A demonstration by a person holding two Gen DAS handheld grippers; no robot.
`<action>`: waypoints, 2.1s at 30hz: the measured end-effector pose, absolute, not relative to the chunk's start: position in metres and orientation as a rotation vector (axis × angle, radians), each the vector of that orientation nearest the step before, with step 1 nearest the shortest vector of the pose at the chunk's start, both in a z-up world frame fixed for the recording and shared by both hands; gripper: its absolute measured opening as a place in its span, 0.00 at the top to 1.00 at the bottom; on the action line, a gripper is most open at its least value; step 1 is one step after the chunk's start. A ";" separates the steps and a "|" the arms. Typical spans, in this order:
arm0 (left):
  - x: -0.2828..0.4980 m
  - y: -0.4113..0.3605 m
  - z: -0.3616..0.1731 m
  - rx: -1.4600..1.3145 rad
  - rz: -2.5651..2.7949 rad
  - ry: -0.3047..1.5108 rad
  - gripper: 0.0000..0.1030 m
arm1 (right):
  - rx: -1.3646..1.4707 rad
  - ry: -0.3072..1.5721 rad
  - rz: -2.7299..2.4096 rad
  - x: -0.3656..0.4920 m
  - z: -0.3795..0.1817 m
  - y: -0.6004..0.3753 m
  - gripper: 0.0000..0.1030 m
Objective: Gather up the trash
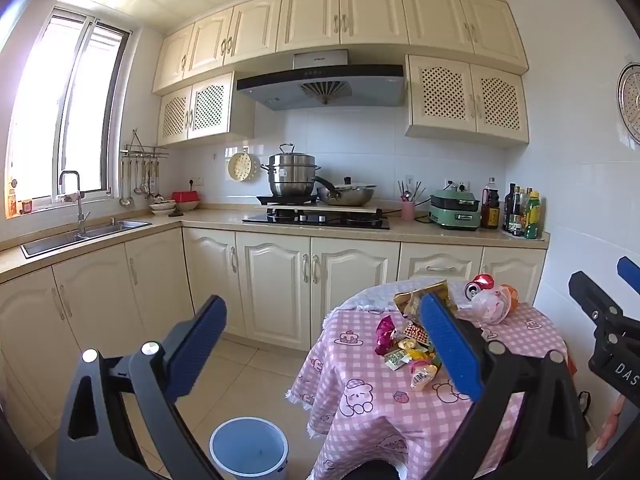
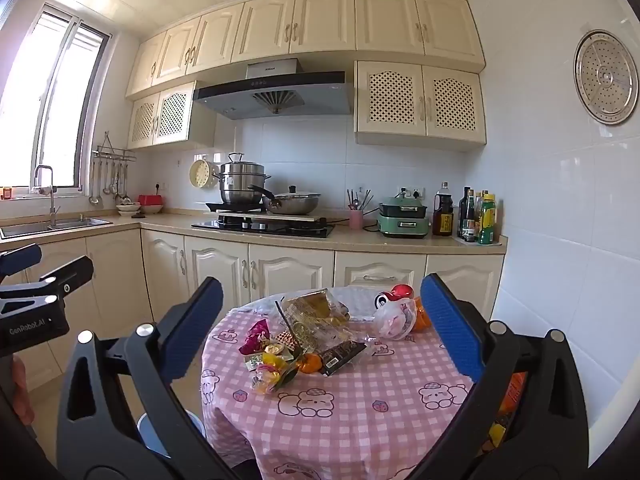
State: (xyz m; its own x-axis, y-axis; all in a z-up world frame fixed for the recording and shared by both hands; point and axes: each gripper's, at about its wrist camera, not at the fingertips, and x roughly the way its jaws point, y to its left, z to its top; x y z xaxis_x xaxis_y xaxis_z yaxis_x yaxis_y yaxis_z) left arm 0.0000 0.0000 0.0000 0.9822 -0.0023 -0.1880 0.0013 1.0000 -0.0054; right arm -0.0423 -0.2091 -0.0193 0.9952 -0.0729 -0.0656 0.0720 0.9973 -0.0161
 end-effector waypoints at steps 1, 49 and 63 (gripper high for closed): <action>0.000 0.000 0.000 -0.005 -0.002 0.188 0.07 | -0.015 0.067 -0.073 -0.042 -0.019 -0.209 0.06; 0.000 -0.003 -0.005 0.000 -0.004 0.206 0.07 | -0.014 0.094 -0.071 -0.038 -0.036 -0.213 0.06; 0.001 -0.003 -0.008 0.003 -0.005 0.210 0.07 | -0.013 0.106 -0.072 -0.033 -0.038 -0.214 0.06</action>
State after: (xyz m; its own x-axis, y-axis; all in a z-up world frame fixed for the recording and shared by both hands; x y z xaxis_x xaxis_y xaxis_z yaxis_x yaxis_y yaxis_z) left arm 0.0009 -0.0030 -0.0078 0.9781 -0.0048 -0.2080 0.0054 1.0000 0.0022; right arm -0.0335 -0.2143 -0.0385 0.9918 -0.0723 -0.1055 0.0709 0.9973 -0.0163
